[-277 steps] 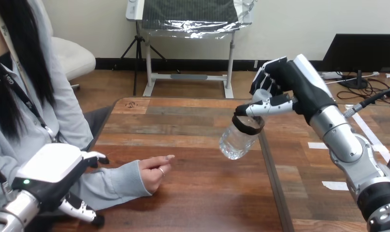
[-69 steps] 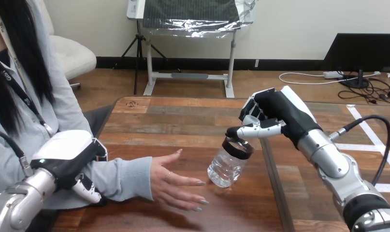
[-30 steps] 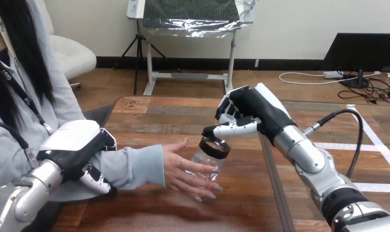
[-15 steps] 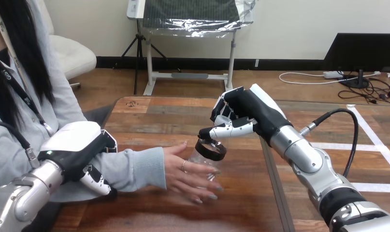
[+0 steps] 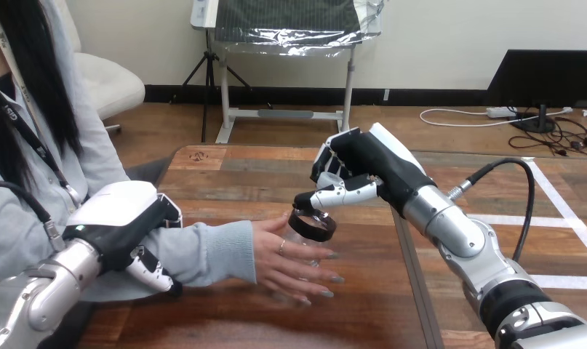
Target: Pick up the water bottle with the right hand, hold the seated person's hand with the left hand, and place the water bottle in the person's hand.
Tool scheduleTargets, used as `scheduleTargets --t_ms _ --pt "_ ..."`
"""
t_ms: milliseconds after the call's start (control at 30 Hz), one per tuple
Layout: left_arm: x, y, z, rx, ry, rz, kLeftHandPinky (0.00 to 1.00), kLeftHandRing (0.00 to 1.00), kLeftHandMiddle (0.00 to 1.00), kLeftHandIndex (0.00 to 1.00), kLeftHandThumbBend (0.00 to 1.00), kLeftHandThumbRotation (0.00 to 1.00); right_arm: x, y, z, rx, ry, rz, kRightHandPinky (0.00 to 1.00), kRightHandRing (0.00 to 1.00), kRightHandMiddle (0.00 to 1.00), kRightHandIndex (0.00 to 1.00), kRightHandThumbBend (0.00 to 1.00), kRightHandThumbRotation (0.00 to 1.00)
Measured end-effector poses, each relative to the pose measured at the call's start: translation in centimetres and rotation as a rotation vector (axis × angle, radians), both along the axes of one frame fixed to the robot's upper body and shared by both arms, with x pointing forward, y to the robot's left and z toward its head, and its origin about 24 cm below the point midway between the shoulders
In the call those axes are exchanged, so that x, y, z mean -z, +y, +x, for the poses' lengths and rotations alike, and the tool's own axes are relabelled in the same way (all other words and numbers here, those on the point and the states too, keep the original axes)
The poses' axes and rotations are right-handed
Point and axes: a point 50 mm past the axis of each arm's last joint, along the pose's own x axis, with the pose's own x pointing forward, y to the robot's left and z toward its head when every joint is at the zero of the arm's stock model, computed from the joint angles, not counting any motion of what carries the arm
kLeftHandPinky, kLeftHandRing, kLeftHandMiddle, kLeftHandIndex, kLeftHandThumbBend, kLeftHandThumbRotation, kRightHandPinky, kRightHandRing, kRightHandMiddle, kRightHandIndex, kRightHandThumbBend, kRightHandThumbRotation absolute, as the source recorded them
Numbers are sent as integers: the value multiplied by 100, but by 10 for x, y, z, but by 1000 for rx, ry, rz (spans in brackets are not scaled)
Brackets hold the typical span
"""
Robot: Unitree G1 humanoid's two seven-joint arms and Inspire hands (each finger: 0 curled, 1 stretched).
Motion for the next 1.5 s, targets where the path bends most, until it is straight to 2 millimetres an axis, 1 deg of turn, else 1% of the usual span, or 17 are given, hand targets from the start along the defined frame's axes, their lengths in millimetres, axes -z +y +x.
scheduleTargets --t_ms 333,933,1500 --pt "0 -4 3 11 -5 -13 21 27 33 34 87 0 -12 7 2 -41 -50 28 13 17 26 28 68 0" --pt "-5 -4 10 12 -23 -21 21 27 33 34 86 0 -38 14 2 -94 -158 92 12 17 25 28 68 0" --pt "-6 -5 13 14 -31 -27 22 27 34 34 86 0 -46 15 -6 -99 -194 126 11 16 24 26 68 0"
